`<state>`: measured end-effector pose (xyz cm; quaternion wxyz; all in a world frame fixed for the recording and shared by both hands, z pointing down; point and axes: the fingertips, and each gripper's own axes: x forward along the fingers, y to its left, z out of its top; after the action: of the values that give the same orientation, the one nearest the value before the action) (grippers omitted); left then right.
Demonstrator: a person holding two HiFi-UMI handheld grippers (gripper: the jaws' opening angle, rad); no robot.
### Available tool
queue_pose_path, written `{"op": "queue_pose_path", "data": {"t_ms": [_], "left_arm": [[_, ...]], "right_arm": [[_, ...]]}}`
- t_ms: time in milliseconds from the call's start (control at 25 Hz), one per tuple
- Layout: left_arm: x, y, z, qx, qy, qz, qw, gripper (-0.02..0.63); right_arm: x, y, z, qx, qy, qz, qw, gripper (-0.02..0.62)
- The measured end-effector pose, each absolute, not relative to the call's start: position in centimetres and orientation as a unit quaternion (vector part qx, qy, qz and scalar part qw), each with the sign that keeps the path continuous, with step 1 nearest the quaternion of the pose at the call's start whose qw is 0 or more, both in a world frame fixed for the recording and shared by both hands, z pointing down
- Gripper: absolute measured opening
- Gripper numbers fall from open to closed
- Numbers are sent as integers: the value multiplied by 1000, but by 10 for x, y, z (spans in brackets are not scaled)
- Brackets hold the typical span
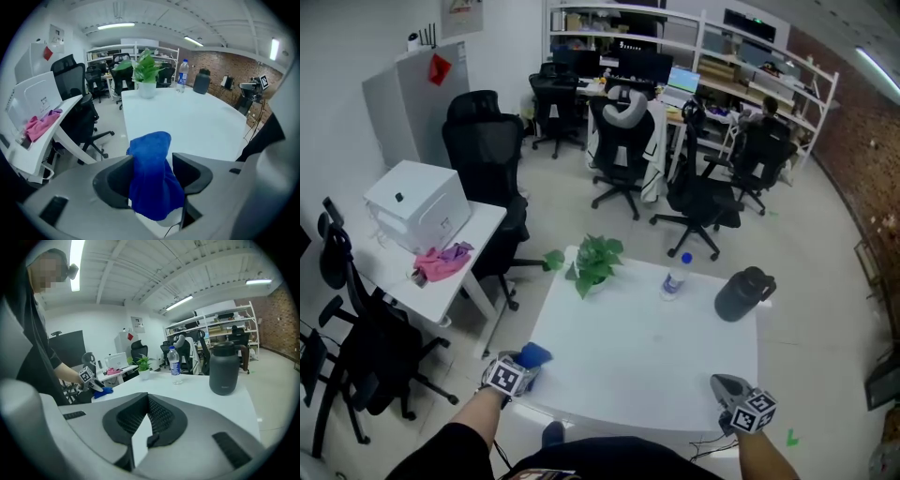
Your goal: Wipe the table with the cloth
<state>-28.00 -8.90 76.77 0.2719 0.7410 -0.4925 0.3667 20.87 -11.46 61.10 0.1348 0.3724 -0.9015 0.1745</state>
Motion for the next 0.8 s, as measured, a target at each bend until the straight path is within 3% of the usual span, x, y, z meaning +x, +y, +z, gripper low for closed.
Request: {"op": "queue_pose_path", "data": {"t_ms": [160,280,560,800], "left_arm": [[-281,-90,786,724,-490,388,292,252],[-282,-89,794,716,-487,407,292,174],[-281,-91,796,715,-478,417,293,157],[-279,-92,796,716,-474,421,291,89]], "right_arm": [[209,-115,612,375,-900,175,138,8],[209,-115,612,375,-900,174,139,8],[208,-115,612,375,-900,176,137,8],[207,-115,614,374,-900,179,134,8]]}}
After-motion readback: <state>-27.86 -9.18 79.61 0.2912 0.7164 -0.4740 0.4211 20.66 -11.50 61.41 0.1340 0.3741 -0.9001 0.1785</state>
